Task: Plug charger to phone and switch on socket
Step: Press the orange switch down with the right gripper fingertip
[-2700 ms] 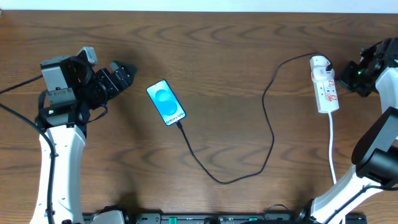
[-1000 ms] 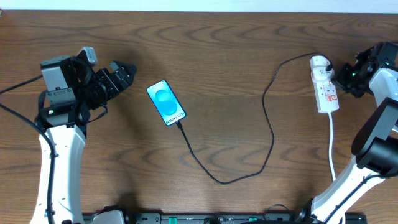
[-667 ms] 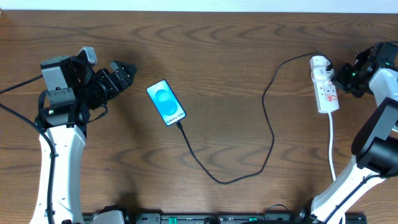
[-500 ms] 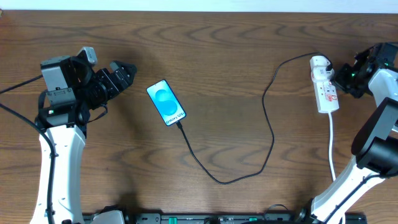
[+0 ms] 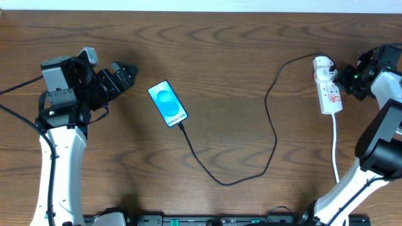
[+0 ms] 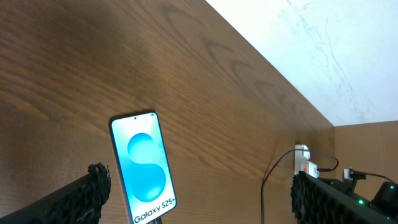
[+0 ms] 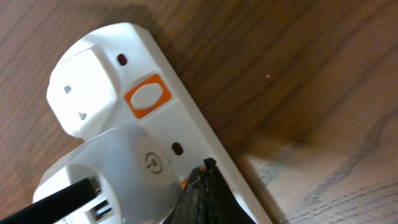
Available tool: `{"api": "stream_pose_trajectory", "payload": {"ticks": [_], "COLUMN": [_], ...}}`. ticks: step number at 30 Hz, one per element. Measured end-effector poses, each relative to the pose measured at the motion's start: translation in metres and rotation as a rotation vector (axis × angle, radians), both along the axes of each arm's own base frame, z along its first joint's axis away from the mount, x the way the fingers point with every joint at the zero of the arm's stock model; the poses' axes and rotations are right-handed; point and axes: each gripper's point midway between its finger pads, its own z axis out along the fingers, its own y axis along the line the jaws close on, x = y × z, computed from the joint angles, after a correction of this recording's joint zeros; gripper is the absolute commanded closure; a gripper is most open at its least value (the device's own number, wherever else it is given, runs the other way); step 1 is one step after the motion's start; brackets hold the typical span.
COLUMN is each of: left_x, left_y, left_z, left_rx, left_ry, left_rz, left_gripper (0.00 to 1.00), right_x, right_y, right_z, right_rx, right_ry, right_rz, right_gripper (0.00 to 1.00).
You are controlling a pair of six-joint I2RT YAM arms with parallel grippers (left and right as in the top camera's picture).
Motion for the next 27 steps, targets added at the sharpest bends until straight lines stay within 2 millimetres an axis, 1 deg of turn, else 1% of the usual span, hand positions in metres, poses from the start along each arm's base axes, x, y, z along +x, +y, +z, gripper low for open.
{"api": "stream_pose_trajectory", "payload": {"ticks": [9,20,22,25,27], "left_x": [0.000,0.000,0.000,0.000,0.000], "left_y": [0.000,0.000,0.000,0.000,0.000], "left_z": [0.000,0.000,0.000,0.000,0.000], "left_rx": [0.000,0.000,0.000,0.000,0.000], "left_ry": [0.000,0.000,0.000,0.000,0.000], "left_rz": [0.000,0.000,0.000,0.000,0.000], "left_gripper": [0.05,0.05,0.05,0.05,0.05], "right_x": [-0.006,-0.006,-0.007,-0.015,-0.017], "right_y": [0.007,0.006,0.006,0.012,0.012], "right_z": [0.000,0.001,0.003,0.008,0.018], "right_rx": [0.033,0.025,0.021,0.039,0.040], "right_ry": [0.017,0.018,0.018,0.031,0.020], "right_rz": [0.011,0.018,0.024,0.034,0.035], "right_gripper": [0.99,0.99,0.99,0.99,0.99]}}
